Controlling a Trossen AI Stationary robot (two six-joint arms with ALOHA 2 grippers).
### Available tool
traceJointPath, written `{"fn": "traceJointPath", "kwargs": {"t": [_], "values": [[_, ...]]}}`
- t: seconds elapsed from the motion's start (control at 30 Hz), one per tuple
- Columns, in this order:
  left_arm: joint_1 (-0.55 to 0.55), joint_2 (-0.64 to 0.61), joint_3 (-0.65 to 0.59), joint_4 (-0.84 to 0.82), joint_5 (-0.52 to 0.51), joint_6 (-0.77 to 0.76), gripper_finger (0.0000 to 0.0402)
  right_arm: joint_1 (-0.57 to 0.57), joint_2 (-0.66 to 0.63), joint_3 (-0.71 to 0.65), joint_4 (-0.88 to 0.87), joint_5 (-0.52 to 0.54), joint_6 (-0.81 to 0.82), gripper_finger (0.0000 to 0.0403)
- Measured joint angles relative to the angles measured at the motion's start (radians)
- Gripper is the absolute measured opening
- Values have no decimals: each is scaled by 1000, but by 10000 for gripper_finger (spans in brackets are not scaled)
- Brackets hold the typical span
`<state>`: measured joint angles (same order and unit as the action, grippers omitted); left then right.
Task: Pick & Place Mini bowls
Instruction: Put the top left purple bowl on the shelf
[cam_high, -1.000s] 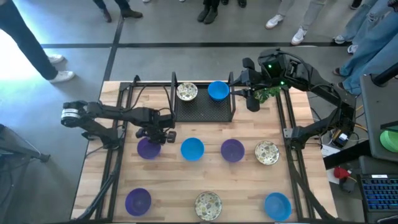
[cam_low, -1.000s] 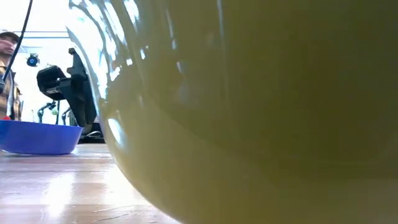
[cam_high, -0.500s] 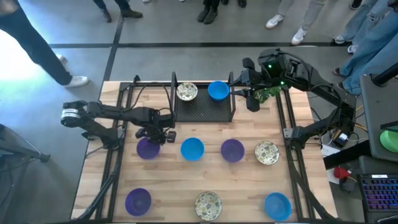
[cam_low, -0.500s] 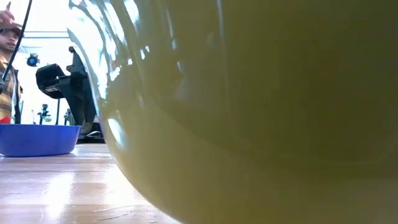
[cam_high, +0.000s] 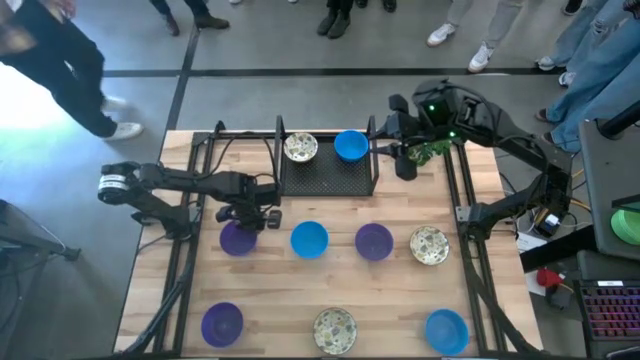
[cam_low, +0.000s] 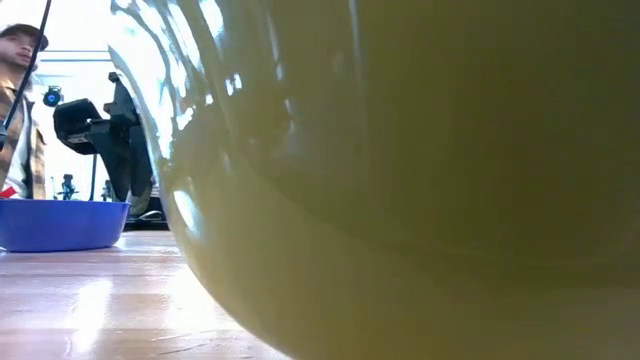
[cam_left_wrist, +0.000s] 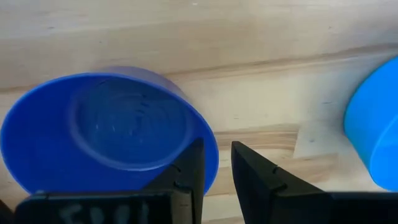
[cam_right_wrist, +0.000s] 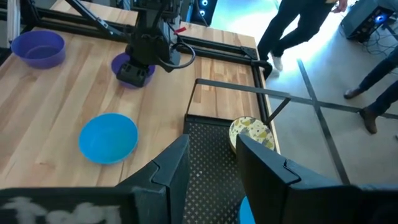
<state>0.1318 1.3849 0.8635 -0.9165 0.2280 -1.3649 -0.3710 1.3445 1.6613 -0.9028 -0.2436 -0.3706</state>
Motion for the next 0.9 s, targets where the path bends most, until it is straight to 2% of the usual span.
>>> {"fn": "traceJointPath", "kwargs": {"t": [0.6,0.9], "values": [[-3,2,-6,4,-43,-31,78,0,1,-29,2,0,-22,128],[-19,2,-72,87,-35,-70,78,0,1,-29,3,0,-23,128]]}}
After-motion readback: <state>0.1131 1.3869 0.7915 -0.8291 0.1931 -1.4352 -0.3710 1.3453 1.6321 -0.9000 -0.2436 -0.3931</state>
